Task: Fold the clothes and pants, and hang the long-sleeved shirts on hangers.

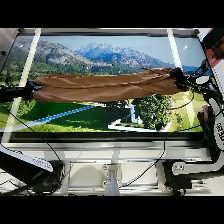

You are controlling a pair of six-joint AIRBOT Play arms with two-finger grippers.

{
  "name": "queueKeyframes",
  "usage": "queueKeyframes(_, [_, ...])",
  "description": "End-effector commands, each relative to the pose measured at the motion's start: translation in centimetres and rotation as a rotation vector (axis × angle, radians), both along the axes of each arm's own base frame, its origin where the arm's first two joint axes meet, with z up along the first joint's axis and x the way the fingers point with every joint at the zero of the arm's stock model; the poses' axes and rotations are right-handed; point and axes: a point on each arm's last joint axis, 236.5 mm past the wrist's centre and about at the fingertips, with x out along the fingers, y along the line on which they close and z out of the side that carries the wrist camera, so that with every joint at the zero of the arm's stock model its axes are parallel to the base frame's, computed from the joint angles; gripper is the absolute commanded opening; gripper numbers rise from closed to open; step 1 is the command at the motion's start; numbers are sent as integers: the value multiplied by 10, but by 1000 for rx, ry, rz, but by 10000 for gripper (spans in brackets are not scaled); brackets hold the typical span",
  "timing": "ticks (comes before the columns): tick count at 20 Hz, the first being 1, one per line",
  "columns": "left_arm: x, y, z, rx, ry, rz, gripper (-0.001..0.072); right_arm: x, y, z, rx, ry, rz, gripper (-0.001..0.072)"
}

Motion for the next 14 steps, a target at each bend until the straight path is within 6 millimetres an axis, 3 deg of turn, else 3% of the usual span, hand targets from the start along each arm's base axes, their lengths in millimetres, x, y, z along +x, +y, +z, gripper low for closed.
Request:
queueKeyframes(1, [16, -13, -2, 54, -30, -27, 434, -5, 7, -3, -14, 20, 55, 682])
queueKeyframes(4, [20, -15, -1, 65, -39, -27, 129, -7, 12, -1, -39, 25, 114, 680])
queueKeyframes(5, [19, -16, 1, 63, -40, -31, 22, -6, 15, 3, -53, 22, 149, 640])
queueKeyframes(8, [24, -16, 27, 83, -83, -47, 21, -5, 31, 27, -81, 13, 289, 473])
queueKeyframes(11, [32, -18, 87, 140, -190, -104, 20, -4, 53, 64, -57, -2, 399, 266])
queueKeyframes(13, [32, -28, 135, 158, -255, -154, 20, 2, 78, 93, -48, -47, 464, 179])
queueKeyframes(14, [31, -35, 157, 168, -284, -179, 20, 7, 93, 106, -48, -80, 489, 94])
